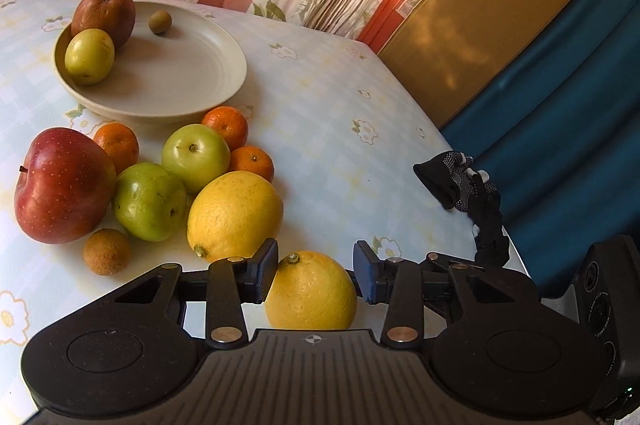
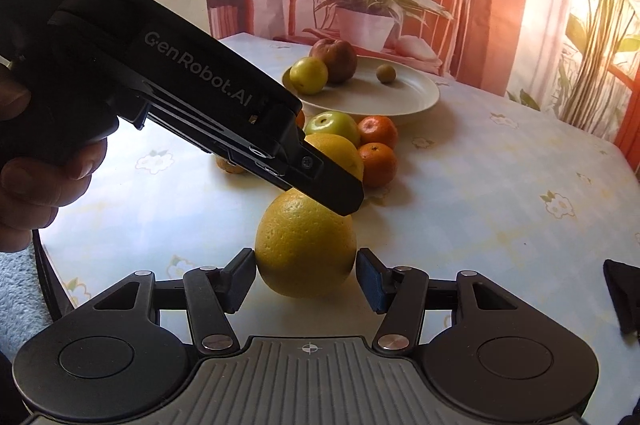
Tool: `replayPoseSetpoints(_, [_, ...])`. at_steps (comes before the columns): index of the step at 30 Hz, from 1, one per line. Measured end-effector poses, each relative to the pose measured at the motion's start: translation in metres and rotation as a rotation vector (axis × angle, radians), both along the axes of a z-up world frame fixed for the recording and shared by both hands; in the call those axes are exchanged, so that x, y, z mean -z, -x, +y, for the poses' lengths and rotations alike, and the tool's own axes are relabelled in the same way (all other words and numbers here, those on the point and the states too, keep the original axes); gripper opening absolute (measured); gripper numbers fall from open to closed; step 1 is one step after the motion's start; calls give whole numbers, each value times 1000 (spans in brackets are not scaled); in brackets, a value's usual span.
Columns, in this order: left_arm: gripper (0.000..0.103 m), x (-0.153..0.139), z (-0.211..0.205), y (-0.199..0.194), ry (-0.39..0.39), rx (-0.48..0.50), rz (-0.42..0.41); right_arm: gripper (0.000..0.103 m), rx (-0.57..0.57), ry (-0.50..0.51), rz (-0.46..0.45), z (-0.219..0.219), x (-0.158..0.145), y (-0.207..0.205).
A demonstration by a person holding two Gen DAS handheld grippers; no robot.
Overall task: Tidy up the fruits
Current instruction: 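Close the left tool on the lemon while the right tool holds the grapefruit, then carry the lemon with the left tool while the right tool carries the grapefruit to the plate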
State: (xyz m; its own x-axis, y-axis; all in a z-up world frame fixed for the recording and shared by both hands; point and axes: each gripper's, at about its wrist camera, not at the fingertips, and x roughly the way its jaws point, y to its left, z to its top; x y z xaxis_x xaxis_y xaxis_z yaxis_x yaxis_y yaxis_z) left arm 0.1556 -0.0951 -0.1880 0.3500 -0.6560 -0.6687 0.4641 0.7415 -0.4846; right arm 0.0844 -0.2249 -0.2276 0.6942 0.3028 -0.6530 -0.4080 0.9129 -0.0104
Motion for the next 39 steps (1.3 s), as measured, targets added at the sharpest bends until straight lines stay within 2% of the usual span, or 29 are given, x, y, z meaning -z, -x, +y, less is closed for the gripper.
replayPoseSetpoints(4, [44,4,7,-3,49,-6,32,50,3,-61,17,-11,2,0])
replayPoseSetpoints(7, [47,6,12,-1,75,-18,19,50,26,-139,44,-24,4,-1])
replayPoseSetpoints(11, [48,8,1,2,50,32,8,50,38,-196,52,-34,7,1])
replayPoseSetpoints(21, [49,12,-2,2,43,76,-9,53,50,-186,41,-32,9,0])
replayPoseSetpoints(27, [49,12,-2,1,49,74,-4,50,55,-226,61,-34,15,-3])
replayPoseSetpoints(29, [48,10,-2,2,50,74,-8,50,54,-210,56,-32,13,-2])
replayPoseSetpoints(34, [48,-11,2,-2,86,62,-56,50,38,-192,9,-31,-8,-6])
replayPoseSetpoints(39, [49,-42,6,-19,96,33,-132,50,-5,-143,-35,-24,-44,-31])
